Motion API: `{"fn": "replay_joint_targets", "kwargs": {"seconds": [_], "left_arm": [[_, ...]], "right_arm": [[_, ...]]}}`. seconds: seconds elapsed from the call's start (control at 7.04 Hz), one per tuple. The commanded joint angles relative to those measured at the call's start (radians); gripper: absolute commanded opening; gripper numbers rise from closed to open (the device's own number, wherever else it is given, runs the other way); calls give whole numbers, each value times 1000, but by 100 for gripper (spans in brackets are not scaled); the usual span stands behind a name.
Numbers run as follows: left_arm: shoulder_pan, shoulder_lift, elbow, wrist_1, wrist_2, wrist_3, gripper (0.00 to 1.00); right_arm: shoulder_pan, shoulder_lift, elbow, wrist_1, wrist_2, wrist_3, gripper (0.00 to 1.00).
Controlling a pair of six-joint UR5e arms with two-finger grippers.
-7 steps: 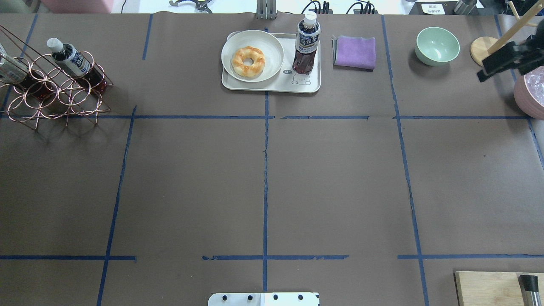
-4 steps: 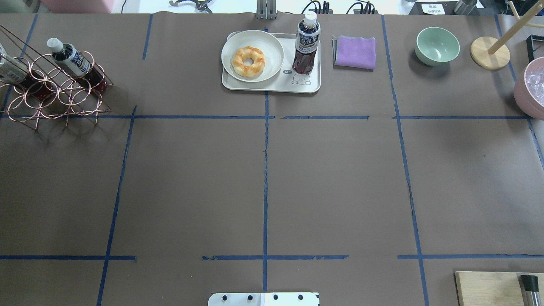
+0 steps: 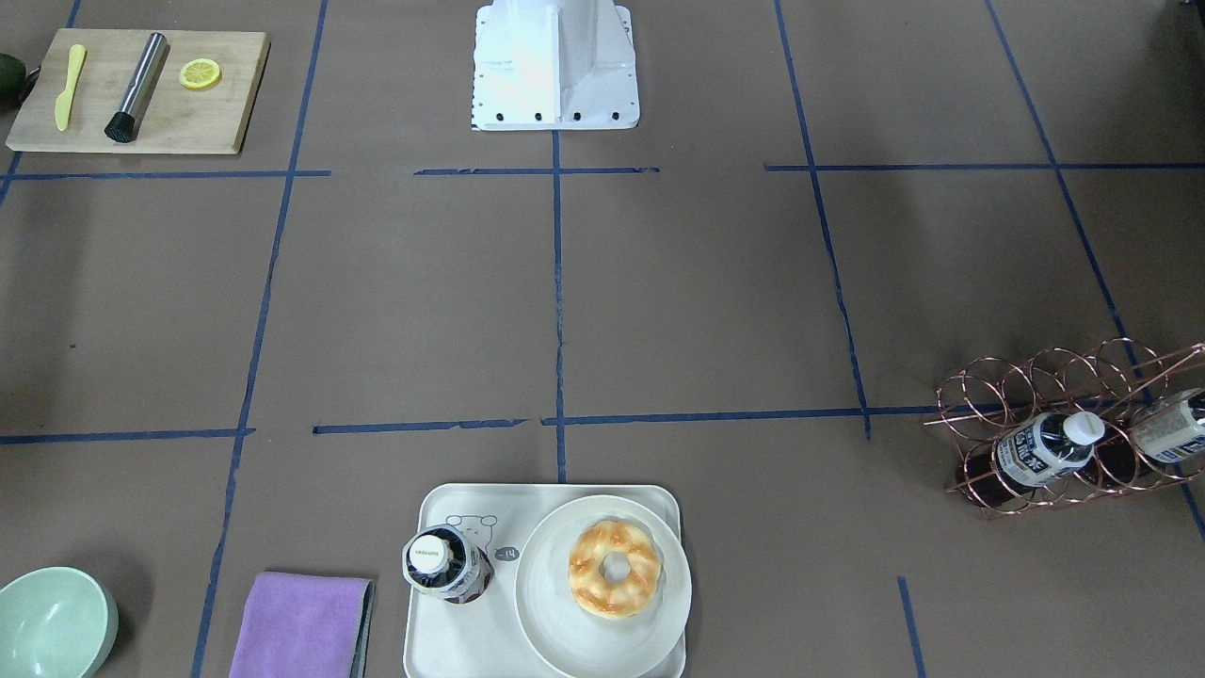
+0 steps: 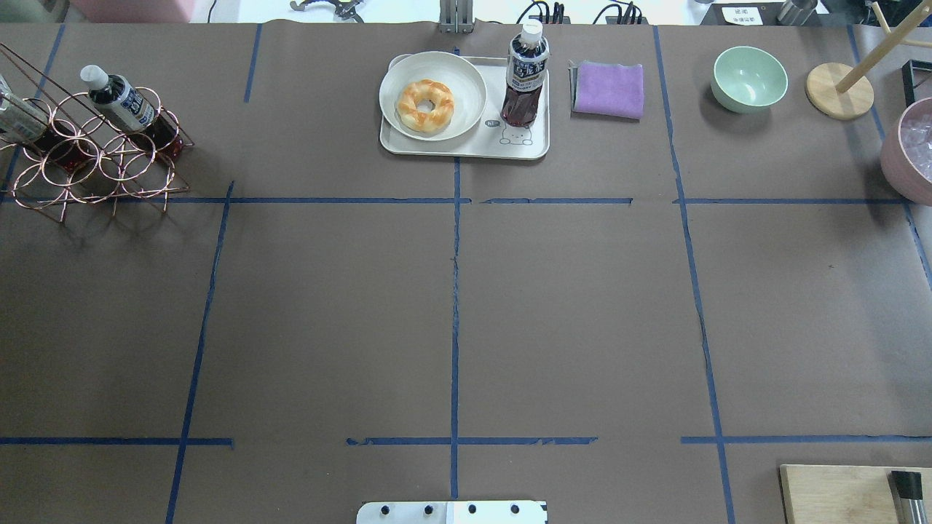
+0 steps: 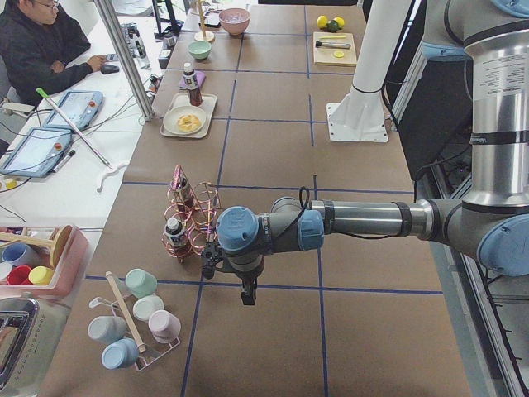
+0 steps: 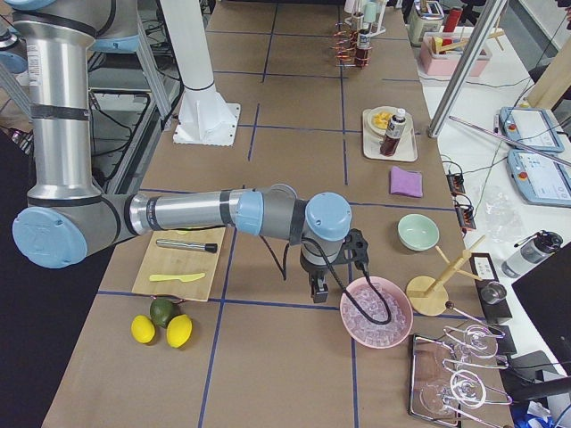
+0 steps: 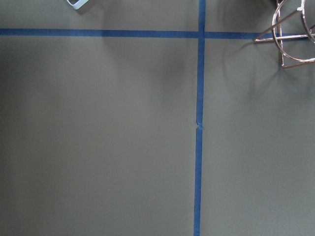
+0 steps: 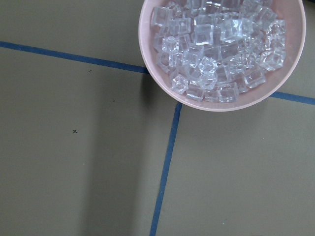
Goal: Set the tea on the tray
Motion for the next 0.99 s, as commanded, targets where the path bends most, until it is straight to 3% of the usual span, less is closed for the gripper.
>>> {"fn": "replay_joint_targets", "kwargs": {"seconds": [0.0,0.85], "left_arm": [[0,0,-3,0,0,0,100],[0,0,-8,0,0,0,100]], "right_arm": [[4,-48,-86,160,5,2,100],[5,-45,-76,176,40,154,100]]}}
